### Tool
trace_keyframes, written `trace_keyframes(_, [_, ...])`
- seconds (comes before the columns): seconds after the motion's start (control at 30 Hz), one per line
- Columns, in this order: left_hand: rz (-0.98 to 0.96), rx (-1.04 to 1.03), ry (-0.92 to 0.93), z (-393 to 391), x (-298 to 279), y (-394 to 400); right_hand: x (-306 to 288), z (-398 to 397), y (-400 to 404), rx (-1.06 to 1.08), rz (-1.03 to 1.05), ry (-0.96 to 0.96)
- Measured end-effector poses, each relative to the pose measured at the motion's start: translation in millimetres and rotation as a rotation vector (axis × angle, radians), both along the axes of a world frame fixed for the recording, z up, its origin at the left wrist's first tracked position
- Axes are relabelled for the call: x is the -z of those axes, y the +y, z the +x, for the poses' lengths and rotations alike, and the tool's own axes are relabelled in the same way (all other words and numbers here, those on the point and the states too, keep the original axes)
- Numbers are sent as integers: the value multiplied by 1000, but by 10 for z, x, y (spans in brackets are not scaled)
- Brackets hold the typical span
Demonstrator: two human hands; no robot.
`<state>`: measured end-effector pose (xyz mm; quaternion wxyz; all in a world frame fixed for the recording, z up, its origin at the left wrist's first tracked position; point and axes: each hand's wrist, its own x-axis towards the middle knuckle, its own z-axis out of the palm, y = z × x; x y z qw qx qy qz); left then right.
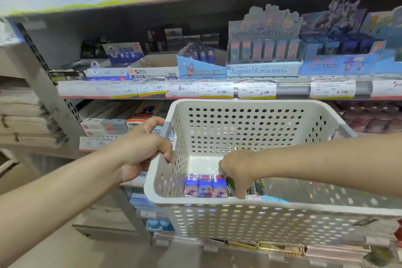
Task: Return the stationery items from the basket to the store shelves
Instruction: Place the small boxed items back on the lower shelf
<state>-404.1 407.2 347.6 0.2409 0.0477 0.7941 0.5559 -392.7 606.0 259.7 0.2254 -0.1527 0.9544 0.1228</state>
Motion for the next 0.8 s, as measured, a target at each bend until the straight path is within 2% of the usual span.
trace_keyframes(0.53, [25,-167,22,-4,11,-393,-140,-232,-372,-185,52,-5])
trace_keyframes(0.8, [66,-245,4,-89,56,-903,-322,-440,-824,-220,10,23])
